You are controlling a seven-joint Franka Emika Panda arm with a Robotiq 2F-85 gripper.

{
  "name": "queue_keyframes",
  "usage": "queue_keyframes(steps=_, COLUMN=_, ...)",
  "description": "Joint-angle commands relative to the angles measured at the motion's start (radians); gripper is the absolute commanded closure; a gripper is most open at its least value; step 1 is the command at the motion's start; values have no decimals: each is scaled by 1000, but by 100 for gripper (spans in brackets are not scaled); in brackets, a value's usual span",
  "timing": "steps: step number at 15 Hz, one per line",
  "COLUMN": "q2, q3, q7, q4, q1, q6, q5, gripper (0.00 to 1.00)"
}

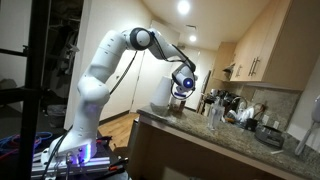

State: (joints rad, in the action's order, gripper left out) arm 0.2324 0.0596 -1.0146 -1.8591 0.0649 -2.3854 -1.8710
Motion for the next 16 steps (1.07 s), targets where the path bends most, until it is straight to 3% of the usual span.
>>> queue_keyframes(steps=1, q2=-19, q3=-15, q7=-4, q4=-87, q1=11, q6=151, q5=16, gripper=76)
queue_keyframes(steps=4, q2=-40, q3=-17, q7=77, q4=-141, q1=0, q6=254, q5=21, gripper=76)
queue_keyframes(steps=9, q2=-41, q3=-12, q7=308, q4=-139, q1=-6, q6=270, q5=-27, gripper=76)
queue_keyframes(steps=10, q2=3, q3=0, q7=307, q4=-69, q1=6, q6=269, q5=-24, gripper=76)
queue_keyframes(steps=16, q2=93, q3=22, q7=173, q4=33, q1=32, q6=248, q5=-32, gripper=76)
